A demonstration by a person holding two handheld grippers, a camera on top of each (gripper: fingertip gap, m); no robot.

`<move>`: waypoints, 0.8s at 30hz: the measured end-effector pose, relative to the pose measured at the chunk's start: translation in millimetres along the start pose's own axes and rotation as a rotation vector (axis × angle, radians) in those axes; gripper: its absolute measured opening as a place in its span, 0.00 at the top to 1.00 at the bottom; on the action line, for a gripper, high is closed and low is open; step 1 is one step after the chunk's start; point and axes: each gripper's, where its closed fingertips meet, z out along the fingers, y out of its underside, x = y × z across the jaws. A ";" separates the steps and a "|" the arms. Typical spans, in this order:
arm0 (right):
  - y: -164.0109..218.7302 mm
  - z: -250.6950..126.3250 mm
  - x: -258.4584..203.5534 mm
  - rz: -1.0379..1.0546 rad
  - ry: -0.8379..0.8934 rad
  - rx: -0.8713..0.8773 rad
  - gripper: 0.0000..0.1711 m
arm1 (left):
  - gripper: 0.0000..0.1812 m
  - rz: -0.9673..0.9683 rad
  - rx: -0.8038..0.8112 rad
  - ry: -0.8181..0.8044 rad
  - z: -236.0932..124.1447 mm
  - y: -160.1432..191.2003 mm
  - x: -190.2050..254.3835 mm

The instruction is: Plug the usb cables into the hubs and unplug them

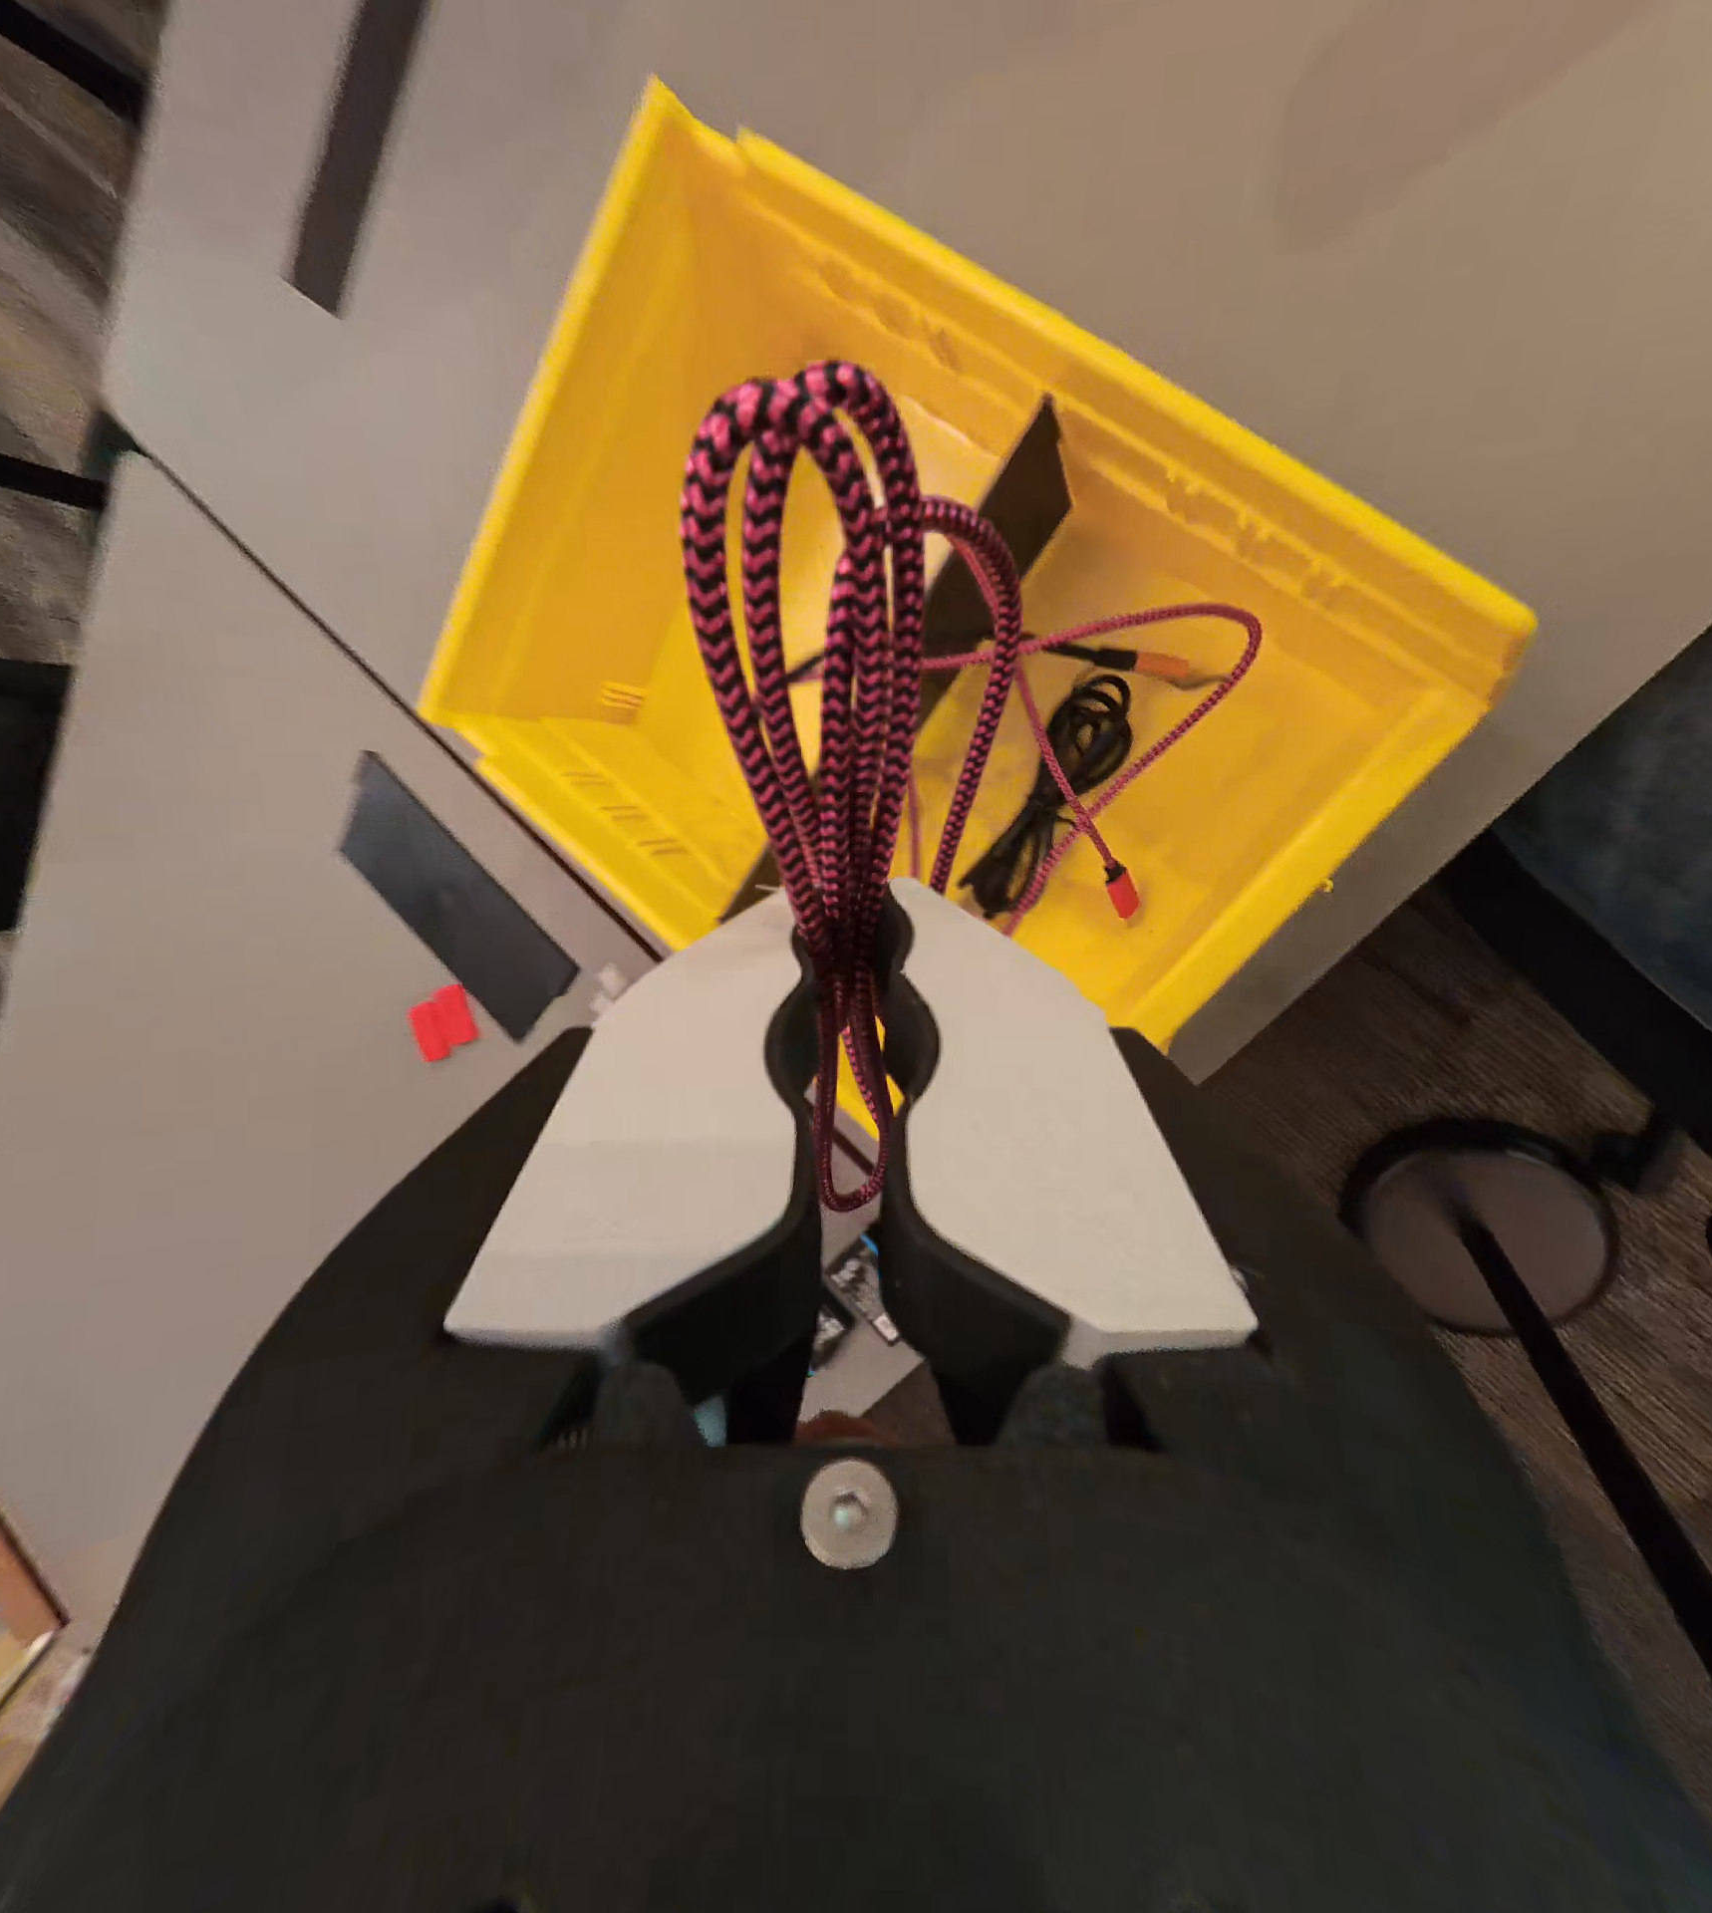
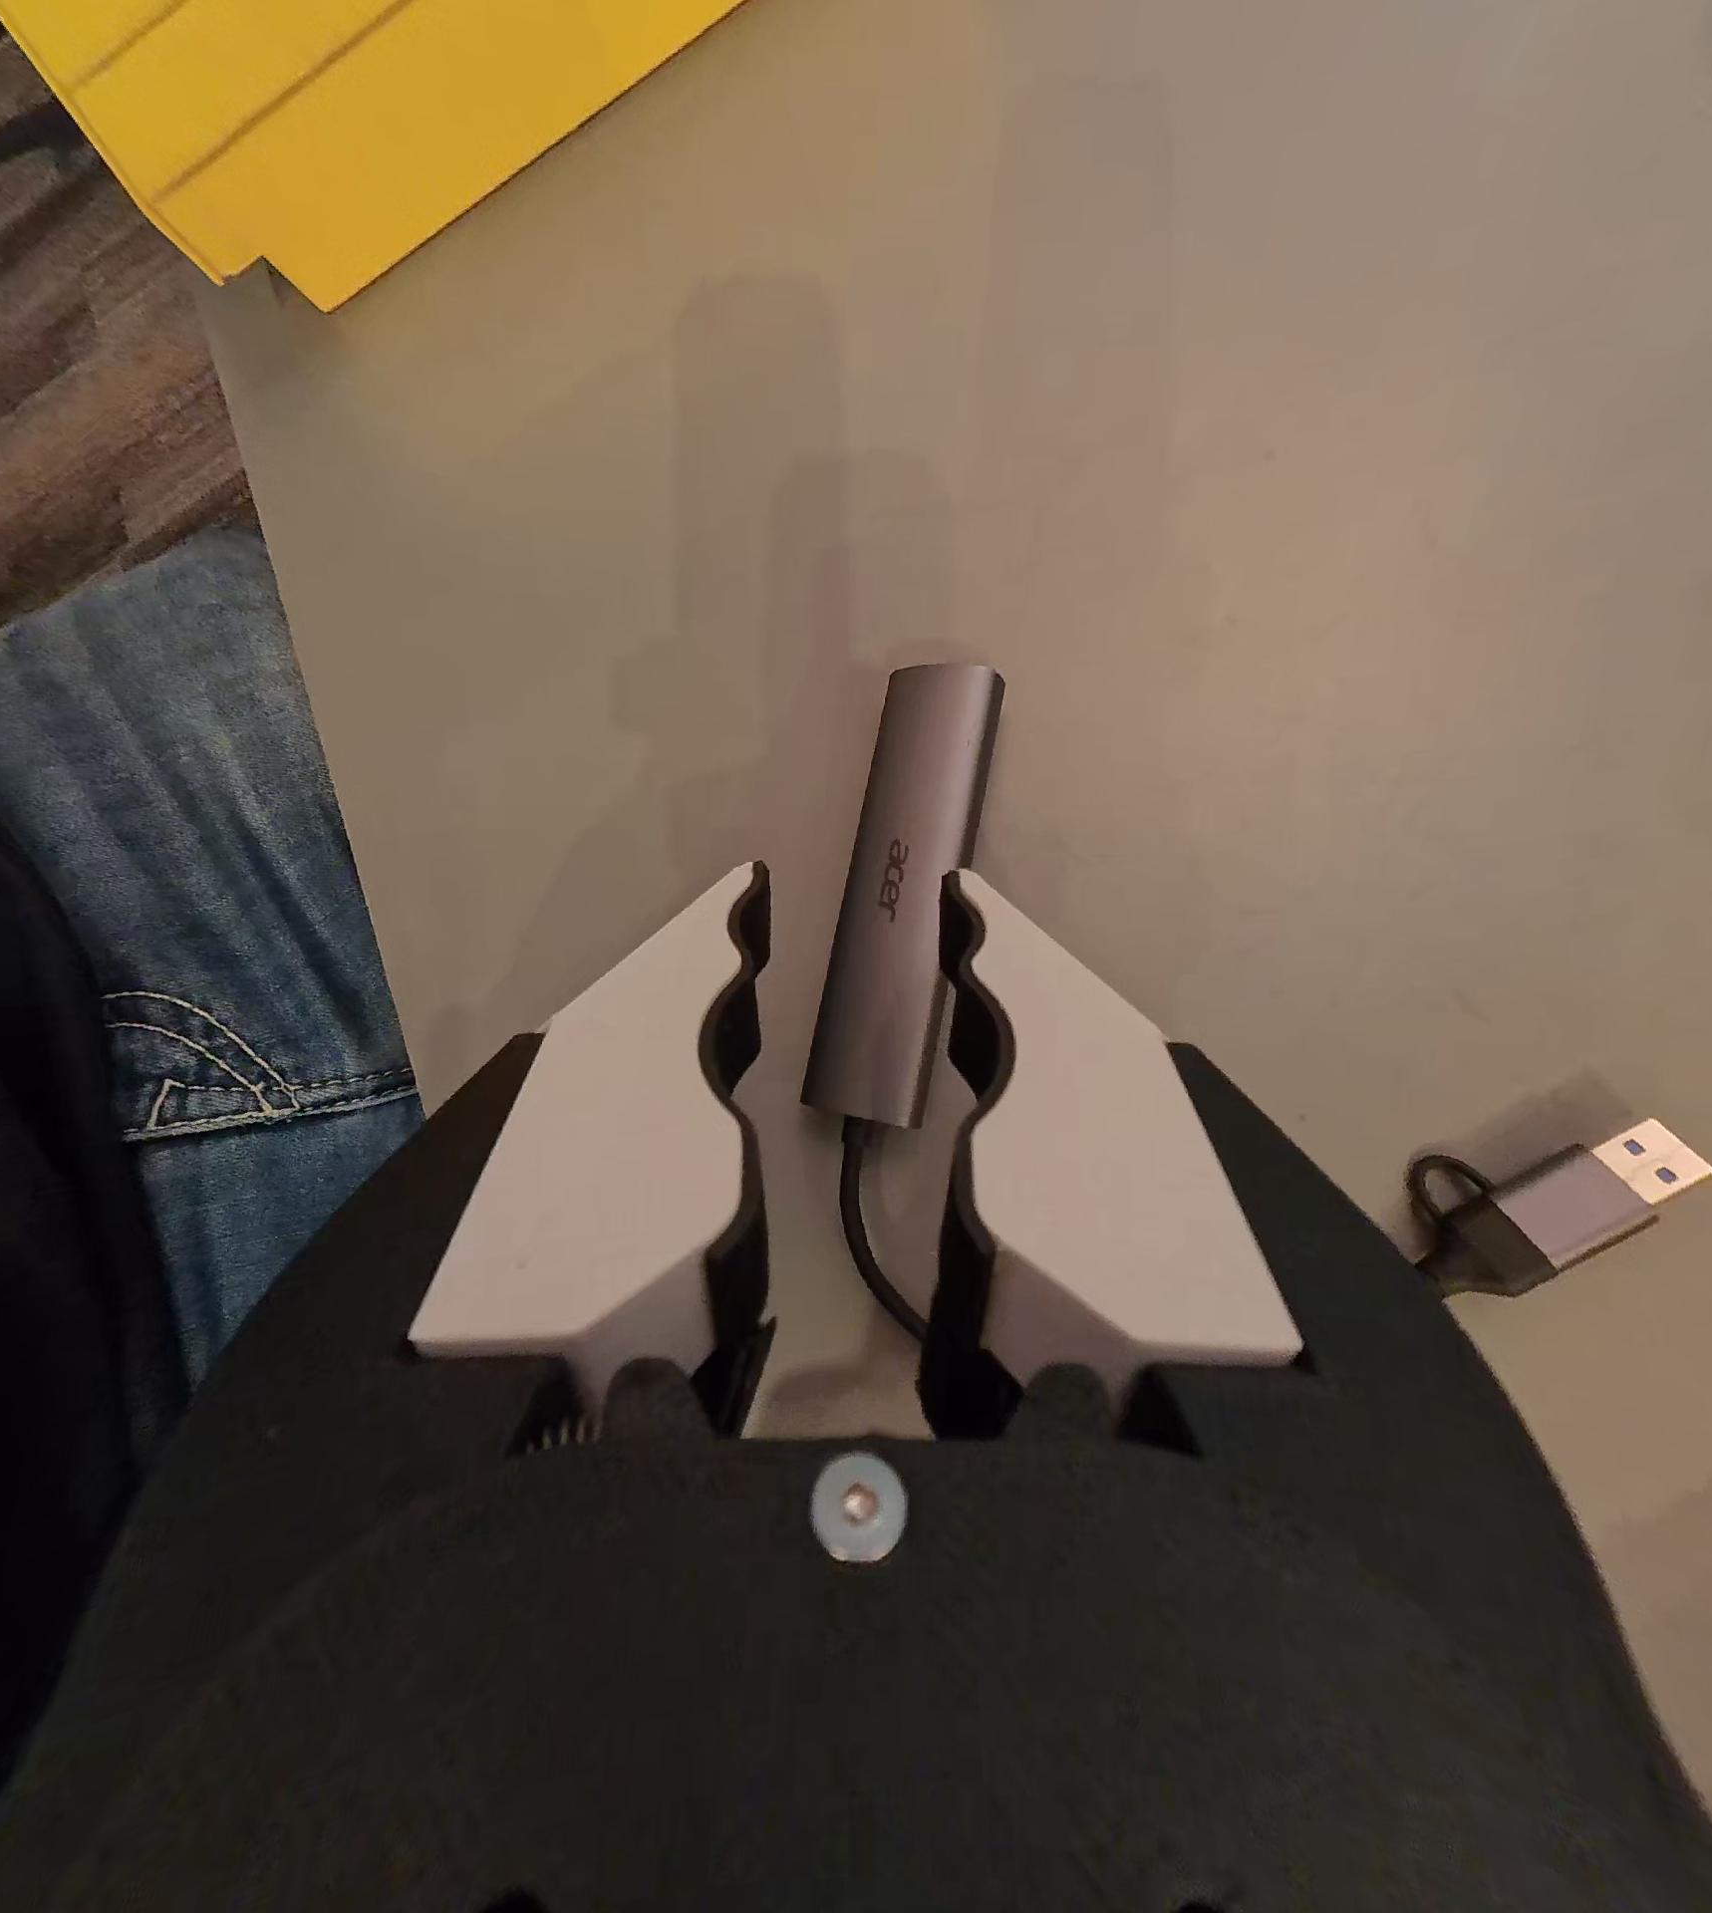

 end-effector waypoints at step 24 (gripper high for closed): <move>-10.8 -7.7 -5.6 -0.021 -0.005 0.032 0.82 | 0.97 0.078 0.273 -0.101 -129.6 -81.7 -31.4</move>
